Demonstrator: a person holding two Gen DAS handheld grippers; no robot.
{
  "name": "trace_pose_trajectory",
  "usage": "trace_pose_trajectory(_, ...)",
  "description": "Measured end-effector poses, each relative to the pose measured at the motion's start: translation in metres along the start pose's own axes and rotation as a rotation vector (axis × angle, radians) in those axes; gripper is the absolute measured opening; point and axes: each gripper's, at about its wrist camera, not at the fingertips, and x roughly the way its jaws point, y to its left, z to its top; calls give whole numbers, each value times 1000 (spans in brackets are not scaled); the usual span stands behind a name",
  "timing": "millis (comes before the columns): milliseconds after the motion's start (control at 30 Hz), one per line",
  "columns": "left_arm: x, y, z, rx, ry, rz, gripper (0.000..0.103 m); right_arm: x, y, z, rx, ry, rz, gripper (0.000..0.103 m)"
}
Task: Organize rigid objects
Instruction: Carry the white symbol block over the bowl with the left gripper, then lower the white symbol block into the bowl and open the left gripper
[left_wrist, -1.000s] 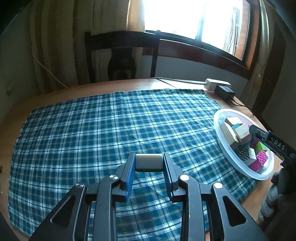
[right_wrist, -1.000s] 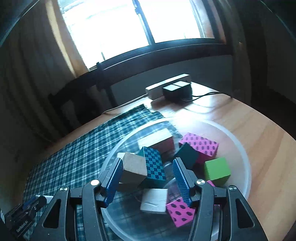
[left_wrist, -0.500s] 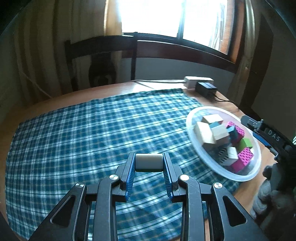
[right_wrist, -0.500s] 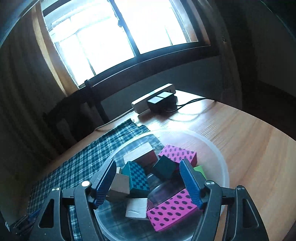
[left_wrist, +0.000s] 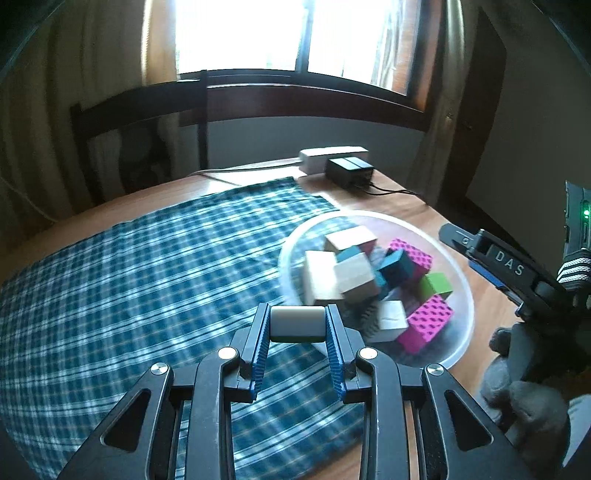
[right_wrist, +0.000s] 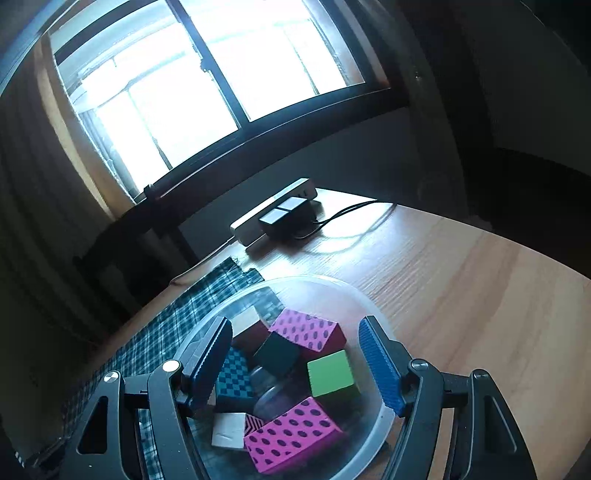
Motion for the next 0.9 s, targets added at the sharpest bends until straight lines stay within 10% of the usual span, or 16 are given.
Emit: trace_pose_trajectory(900,21,-27,5,13,31,-133,31,-1,-8,2,44,-4,21,86)
